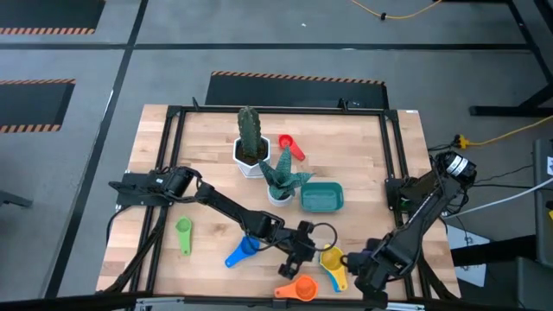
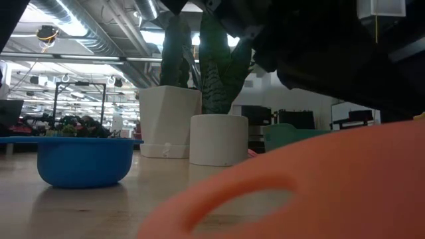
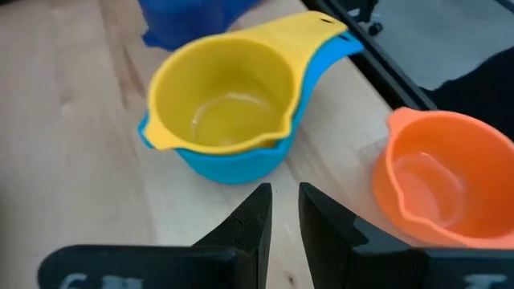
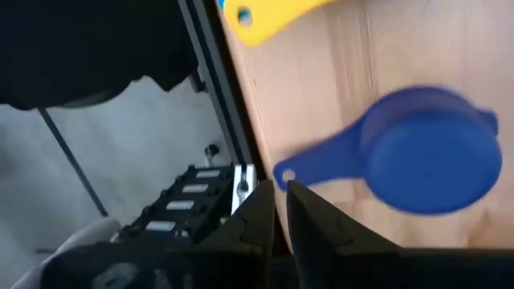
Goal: Nest measuring cups in basket
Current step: Stack the dark blue measuring cup on top of the yellow measuring cup
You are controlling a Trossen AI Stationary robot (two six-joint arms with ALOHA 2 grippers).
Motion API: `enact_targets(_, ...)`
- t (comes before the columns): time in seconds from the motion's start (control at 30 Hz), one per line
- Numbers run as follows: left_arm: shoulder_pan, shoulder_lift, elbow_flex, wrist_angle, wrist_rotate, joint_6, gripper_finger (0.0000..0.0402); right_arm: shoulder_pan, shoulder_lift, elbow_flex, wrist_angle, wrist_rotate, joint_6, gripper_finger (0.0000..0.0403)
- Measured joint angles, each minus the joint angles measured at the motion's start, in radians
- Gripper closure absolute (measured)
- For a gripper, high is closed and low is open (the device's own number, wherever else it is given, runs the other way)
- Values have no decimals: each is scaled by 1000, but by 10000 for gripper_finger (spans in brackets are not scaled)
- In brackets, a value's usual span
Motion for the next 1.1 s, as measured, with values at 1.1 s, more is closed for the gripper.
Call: enact_targets(1.1,0,2,0,3,-37,-1,344,160,94,-1,139,-62,203,238)
